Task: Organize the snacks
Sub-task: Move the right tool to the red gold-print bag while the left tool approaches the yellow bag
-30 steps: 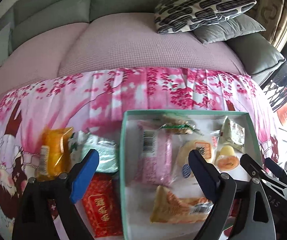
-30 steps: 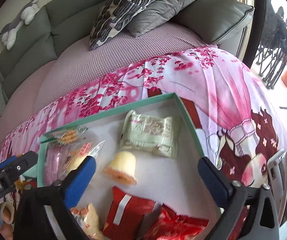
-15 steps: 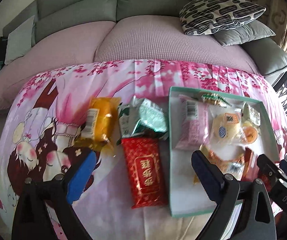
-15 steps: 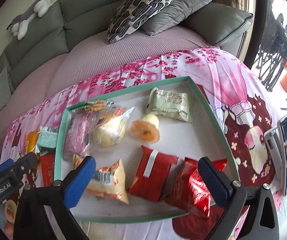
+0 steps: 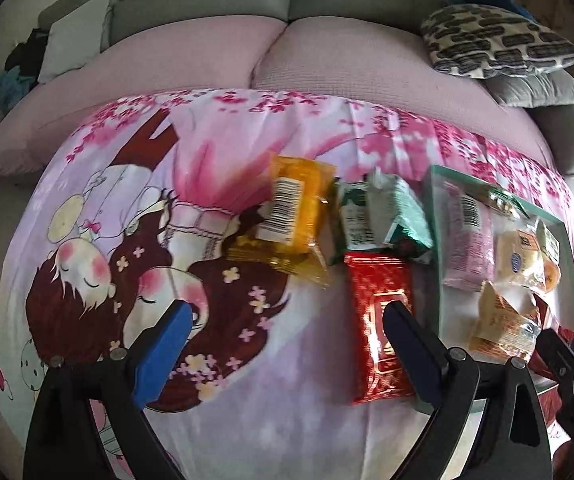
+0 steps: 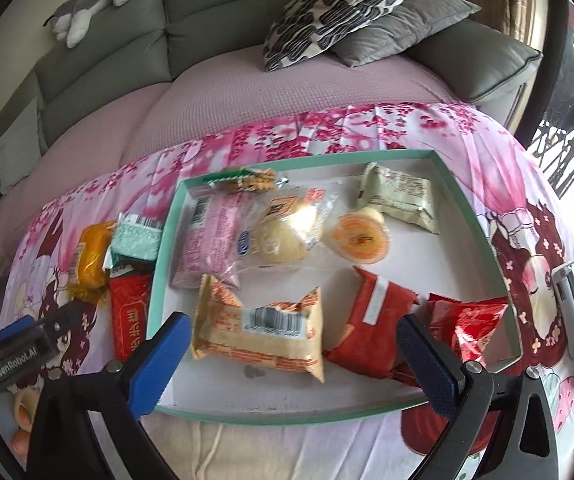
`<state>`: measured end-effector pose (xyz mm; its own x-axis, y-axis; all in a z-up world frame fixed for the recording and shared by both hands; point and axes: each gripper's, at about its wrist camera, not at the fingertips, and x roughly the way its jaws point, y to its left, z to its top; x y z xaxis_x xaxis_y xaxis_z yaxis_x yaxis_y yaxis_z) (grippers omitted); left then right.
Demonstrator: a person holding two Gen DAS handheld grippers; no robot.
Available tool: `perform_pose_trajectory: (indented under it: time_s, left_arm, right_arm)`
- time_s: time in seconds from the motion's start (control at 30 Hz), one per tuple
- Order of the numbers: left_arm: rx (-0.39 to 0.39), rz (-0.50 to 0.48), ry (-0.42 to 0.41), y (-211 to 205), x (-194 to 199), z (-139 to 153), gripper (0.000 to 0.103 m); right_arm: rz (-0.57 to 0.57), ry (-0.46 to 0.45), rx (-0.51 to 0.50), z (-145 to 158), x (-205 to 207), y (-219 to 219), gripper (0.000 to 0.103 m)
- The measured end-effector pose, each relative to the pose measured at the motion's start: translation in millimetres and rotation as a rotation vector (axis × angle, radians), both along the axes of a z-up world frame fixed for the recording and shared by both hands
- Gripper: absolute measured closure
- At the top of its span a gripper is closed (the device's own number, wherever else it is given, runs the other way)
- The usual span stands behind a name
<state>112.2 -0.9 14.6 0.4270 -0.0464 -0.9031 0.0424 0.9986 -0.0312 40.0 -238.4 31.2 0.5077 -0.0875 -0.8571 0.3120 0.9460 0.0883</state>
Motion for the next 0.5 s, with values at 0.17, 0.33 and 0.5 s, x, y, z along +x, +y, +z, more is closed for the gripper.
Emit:
perform_pose_trajectory:
  time_s: [0.17, 0.33, 0.5]
  left_arm:
    - [-0.017, 0.046, 0.022, 23, 5, -6, 0.007]
    - [-0.033, 0.080, 0.050, 40, 8, -12, 0.007]
    - [-0.039, 0.083, 0.053, 49, 15, -13, 0.007]
  right_arm:
    - [0.064, -0.002, 0.005, -1, 5, 24, 0.000]
    - [0.130, 0.005, 0.010, -4, 13, 51, 0.006]
    - [0.212, 0.017, 0.031, -8, 26, 83, 0.016]
